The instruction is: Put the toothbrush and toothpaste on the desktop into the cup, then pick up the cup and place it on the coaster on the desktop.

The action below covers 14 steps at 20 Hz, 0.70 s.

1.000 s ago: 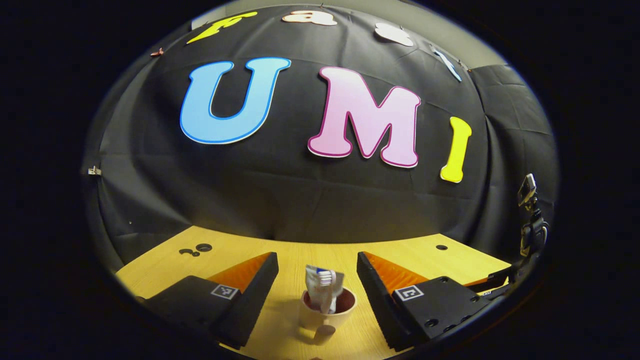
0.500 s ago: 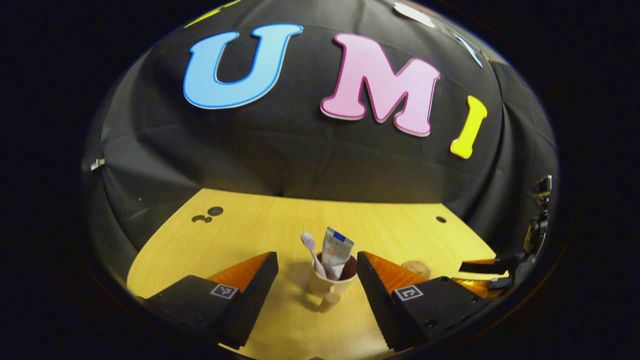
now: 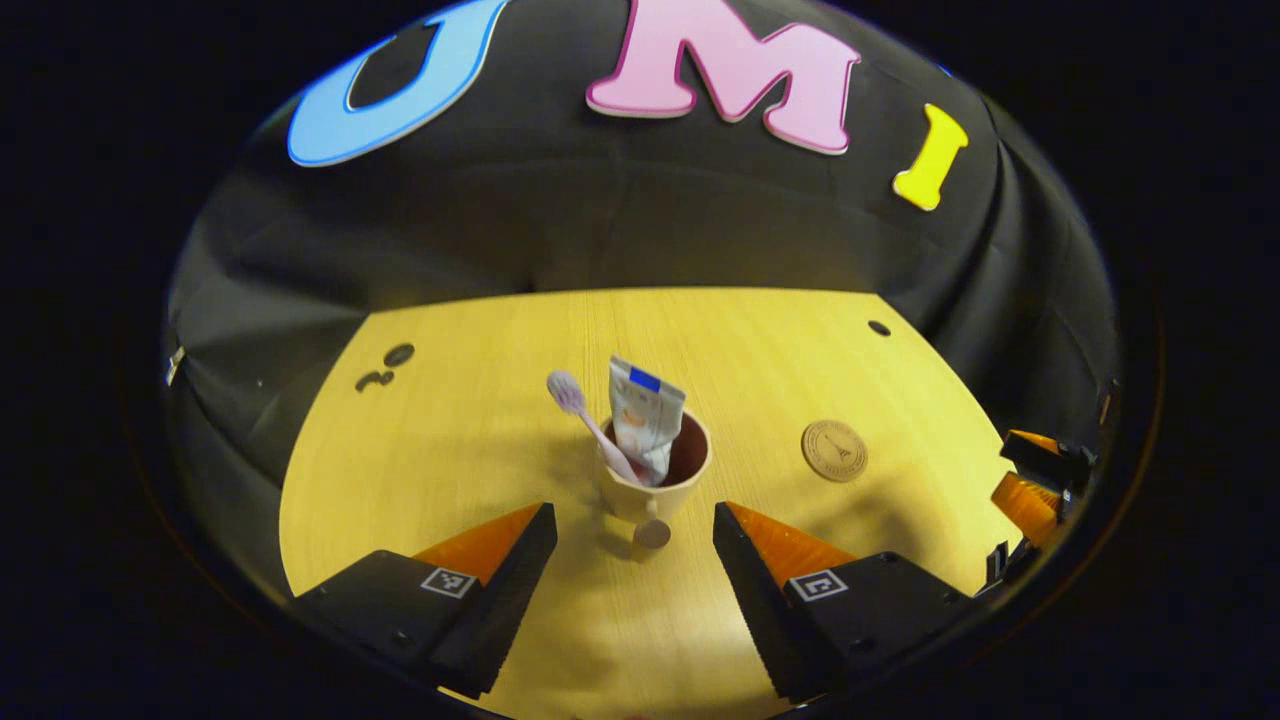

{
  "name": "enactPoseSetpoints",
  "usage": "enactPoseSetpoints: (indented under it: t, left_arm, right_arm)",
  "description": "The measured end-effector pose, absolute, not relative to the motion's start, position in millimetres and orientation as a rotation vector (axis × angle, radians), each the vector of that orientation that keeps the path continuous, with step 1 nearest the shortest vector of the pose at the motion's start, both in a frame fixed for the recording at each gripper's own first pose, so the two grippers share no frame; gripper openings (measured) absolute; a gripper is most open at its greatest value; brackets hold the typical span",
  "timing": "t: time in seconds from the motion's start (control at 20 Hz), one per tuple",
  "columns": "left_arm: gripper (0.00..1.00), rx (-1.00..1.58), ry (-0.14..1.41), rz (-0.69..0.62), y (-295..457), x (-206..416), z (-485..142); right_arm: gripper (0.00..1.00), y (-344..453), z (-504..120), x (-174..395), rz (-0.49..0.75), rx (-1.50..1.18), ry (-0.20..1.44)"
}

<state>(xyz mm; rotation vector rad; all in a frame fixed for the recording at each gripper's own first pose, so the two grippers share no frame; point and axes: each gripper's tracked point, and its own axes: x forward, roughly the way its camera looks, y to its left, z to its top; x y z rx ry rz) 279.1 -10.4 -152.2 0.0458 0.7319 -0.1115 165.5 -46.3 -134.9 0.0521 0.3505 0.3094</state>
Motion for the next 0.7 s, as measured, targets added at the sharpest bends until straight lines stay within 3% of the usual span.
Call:
enactPoseSetpoints:
  t: [0.45, 0.5, 0.55, 0.7]
  left_arm:
    - [0.98, 0.007, 1.002, -0.082, -15, 315, -210]
    - [0.92, 0.007, 1.021, -0.085, -15, 316, -213]
    - [0.96, 0.013, 1.040, -0.090, -15, 316, -216]
    - [0.90, 0.039, 1.094, -0.084, -11, 313, -222]
  right_arm:
    - [0.98, -93, -141, 136, 0.171, 0.146, 0.418]
    - [0.98, -94, -145, 134, 0.164, 0.150, 0.429]
    - [0.98, -96, -147, 133, 0.159, 0.158, 0.438]
    - [0.98, -98, -151, 130, 0.150, 0.176, 0.450]
